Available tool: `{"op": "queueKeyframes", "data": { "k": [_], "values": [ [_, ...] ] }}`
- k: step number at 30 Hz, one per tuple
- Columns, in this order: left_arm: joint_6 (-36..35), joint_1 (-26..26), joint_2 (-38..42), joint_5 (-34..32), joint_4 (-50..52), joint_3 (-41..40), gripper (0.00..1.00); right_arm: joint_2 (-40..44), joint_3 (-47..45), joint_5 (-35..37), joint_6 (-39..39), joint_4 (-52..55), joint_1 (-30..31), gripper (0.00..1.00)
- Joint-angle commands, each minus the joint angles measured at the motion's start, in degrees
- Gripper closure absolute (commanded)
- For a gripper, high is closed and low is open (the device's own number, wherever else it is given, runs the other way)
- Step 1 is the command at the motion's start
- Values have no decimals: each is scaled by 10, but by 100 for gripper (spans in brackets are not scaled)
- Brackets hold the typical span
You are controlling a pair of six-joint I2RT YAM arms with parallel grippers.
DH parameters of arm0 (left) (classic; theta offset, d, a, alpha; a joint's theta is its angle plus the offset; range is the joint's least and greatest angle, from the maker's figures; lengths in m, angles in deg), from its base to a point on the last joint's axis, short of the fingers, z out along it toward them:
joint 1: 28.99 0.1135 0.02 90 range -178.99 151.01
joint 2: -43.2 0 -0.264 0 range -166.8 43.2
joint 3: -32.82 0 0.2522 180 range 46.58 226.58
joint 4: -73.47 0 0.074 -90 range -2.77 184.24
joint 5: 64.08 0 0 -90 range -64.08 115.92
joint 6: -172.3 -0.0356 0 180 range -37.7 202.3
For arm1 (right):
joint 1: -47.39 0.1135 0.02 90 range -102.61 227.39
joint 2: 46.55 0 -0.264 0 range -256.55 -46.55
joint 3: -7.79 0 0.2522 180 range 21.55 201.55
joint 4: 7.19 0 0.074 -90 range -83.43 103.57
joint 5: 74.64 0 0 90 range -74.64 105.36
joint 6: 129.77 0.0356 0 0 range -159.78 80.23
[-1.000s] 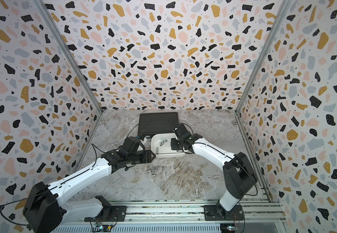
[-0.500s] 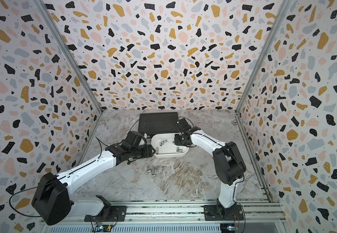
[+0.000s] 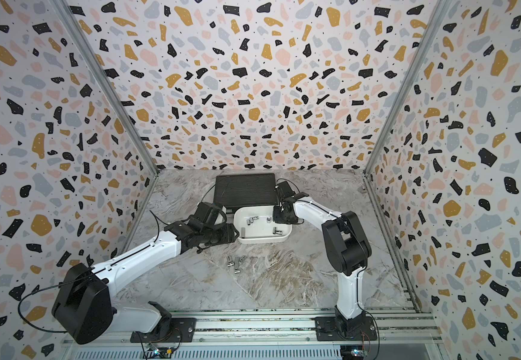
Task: Put the socket on the desktop into the storage box
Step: Place the socket head in the storage box.
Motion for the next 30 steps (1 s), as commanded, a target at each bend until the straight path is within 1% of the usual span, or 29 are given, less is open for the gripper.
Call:
{"op": "queueKeyframes", "data": {
  "k": [1, 10, 12, 17, 30],
  "values": [
    [-8, 5, 4, 2, -2, -4, 38, -2, 22, 9, -7, 19, -4, 80],
    [-3, 7, 13, 0, 3, -22, 38, -18, 36, 11, -11, 22, -7, 76],
    [-3, 8, 15, -1, 5, -25, 38, -17, 36, 10, -11, 23, -8, 74],
    [-2, 10, 21, -2, 9, -29, 38, -12, 38, 15, -12, 26, -8, 63],
    [-9, 10, 28, 2, 22, -30, 39, 34, 20, -8, -8, 18, -7, 63]
  ]
}}
